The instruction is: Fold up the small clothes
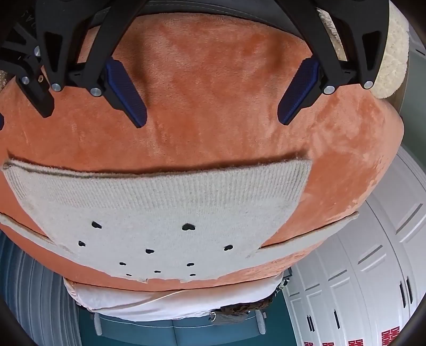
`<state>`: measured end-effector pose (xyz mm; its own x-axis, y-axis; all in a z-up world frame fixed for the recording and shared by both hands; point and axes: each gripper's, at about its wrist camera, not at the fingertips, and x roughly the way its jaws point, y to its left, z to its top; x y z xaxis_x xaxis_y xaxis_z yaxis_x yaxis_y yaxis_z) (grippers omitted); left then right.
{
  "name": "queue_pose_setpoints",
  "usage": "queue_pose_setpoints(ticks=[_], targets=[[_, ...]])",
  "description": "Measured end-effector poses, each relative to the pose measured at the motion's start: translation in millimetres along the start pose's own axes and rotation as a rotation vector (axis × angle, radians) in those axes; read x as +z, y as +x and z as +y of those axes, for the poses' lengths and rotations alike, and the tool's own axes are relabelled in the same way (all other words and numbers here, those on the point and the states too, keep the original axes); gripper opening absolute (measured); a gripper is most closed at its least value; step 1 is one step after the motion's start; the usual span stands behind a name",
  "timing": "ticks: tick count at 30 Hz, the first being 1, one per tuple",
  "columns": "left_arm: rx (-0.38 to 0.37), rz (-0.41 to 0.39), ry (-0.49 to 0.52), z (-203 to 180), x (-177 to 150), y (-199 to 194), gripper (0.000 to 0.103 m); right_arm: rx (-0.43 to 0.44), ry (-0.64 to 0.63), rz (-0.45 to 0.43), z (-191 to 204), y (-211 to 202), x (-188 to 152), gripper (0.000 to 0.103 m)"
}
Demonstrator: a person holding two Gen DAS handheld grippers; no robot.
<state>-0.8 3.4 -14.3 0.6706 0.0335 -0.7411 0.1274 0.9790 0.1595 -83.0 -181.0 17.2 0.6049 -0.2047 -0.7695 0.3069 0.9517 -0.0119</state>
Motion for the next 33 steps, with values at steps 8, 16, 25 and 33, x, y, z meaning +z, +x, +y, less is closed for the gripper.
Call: queue_pose_setpoints(ticks=[8,16,25,33], targets=[[0.006,-0.003,0.003,0.0,-1.1,-1.7,0.096,0.002,0.001,0.004,0.7,1.3,-3.1,0.098],[0.005,-0.004,0.003,0.2,-1.3,-1.8,0.096,0.002,0.000,0.005,0.8,1.1,-2.3,0.098],[0.006,-0.005,0.004,-0.1,-1.0,-1.8,0.096,0.003,0.002,0.004,0.1,1.3,-2.4,0.098],[0.006,-0.005,0.003,0.3,-1.3,-0.8,0.096,0.004,0.002,0.005,0.0,1.5,-2.9,0.098]])
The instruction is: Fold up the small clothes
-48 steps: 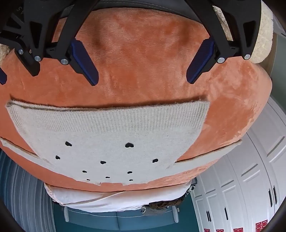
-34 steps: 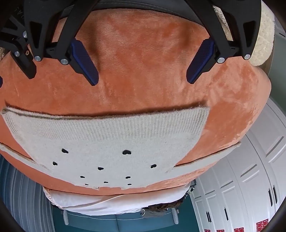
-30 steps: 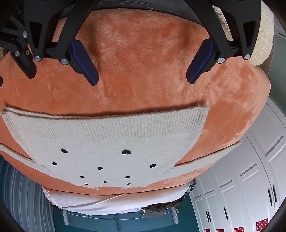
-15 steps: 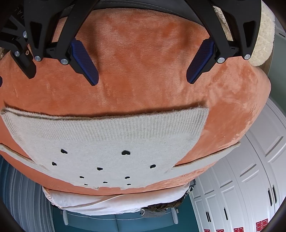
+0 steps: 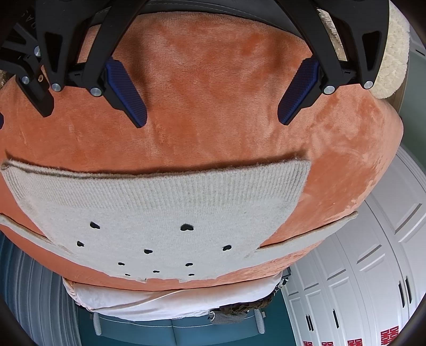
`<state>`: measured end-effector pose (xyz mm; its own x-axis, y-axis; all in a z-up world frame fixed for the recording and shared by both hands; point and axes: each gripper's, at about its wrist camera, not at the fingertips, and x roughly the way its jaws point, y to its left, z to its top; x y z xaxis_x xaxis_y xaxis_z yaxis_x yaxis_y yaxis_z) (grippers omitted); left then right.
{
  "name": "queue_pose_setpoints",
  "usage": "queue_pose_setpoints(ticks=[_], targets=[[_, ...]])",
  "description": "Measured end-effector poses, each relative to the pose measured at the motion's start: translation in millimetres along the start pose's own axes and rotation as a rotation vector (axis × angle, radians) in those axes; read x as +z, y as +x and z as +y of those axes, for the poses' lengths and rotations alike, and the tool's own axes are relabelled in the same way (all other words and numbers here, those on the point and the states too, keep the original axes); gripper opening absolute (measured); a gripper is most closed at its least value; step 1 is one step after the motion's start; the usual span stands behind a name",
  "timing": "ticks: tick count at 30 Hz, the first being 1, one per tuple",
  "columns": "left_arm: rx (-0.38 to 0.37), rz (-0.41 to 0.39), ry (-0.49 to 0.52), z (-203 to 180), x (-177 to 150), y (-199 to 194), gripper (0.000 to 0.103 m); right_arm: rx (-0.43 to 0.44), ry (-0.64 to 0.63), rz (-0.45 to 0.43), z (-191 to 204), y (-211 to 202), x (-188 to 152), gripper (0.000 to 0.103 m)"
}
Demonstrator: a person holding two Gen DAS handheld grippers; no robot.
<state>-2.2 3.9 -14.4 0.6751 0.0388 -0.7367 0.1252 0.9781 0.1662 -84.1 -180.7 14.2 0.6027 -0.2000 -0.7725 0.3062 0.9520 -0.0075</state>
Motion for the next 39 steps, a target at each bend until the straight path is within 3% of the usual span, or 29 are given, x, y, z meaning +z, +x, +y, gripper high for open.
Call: queue_pose_setpoints(ticks=[39], targets=[[0.001,0.002,-0.002,1.4,-3.1,2.6,0.096,-0.002,0.001,0.003,-0.2,0.4,-1.6,0.098]])
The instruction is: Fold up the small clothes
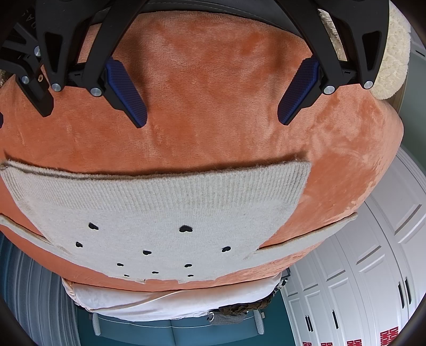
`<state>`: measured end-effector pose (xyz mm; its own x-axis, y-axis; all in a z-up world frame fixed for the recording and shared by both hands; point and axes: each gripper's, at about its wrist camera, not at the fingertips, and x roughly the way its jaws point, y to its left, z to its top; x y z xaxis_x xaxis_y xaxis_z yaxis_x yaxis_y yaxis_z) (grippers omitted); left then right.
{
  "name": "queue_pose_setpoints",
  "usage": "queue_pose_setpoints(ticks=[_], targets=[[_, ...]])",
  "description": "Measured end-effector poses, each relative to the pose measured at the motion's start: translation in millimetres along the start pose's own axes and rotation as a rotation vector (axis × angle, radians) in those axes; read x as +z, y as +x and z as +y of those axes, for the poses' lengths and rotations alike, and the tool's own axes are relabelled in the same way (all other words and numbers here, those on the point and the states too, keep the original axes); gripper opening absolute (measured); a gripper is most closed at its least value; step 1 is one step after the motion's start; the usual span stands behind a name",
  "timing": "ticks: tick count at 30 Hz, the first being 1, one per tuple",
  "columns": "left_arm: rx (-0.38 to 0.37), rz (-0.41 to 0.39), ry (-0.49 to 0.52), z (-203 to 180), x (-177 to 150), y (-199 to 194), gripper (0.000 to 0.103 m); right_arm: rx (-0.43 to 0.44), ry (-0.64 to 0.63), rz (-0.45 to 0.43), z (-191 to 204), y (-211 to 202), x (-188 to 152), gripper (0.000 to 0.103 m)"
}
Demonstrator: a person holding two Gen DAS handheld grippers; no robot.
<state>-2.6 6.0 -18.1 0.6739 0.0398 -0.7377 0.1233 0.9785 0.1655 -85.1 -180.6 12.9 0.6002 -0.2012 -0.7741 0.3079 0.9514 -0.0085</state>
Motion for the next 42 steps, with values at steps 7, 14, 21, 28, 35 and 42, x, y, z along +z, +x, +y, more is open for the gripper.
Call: queue_pose_setpoints(ticks=[7,14,21,28,35,42], targets=[[0.000,0.000,0.000,0,0,0,0.096,0.000,0.001,0.002,0,0,0,0.098],[-0.001,0.001,-0.001,1,-1,0,0.096,-0.001,0.001,0.004,0,0,0,0.098],[0.002,0.005,-0.003,2,-3,2,0.096,-0.001,0.008,0.016,0,2,0,0.098],[-0.082,0.008,-0.050,18,14,-4,0.098,0.108,0.017,0.003,-19,-2,33,0.098],[-0.140,0.006,-0.195,60,63,-2,0.098,0.079,0.260,-0.062,-159,31,137,0.098],[-0.094,0.007,-0.255,85,98,21,0.098,-0.082,0.717,-0.006,-356,132,217,0.098]])
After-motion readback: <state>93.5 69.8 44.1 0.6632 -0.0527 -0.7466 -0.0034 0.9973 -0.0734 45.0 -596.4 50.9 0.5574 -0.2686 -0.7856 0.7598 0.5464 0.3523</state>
